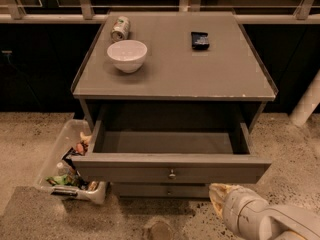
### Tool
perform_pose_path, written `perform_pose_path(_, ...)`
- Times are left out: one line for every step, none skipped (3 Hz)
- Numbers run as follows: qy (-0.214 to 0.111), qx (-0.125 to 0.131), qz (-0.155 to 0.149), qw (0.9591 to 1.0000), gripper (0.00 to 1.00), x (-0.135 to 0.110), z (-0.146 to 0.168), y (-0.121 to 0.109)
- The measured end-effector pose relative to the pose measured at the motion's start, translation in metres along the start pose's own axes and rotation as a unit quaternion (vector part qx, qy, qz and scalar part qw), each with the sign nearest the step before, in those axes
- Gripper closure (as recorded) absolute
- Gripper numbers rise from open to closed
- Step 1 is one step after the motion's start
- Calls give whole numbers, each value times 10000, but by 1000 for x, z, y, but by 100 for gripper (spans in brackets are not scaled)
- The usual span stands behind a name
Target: Open top drawer
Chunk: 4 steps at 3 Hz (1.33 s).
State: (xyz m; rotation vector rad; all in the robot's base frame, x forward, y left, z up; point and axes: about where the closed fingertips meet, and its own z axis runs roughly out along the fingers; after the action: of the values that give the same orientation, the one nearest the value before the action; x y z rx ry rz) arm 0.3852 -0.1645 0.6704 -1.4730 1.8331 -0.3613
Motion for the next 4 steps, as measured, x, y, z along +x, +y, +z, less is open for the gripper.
perform_pose_path(0, 0, 0, 10000, 57, 0, 0, 0)
perform_pose_path(0, 0, 0, 10000, 34, 0, 0, 0)
perform_pose_path(0, 0, -1, 10000, 11, 0, 0, 0)
perform_pose_path(-1, 0, -2, 10000, 0, 0, 0, 0)
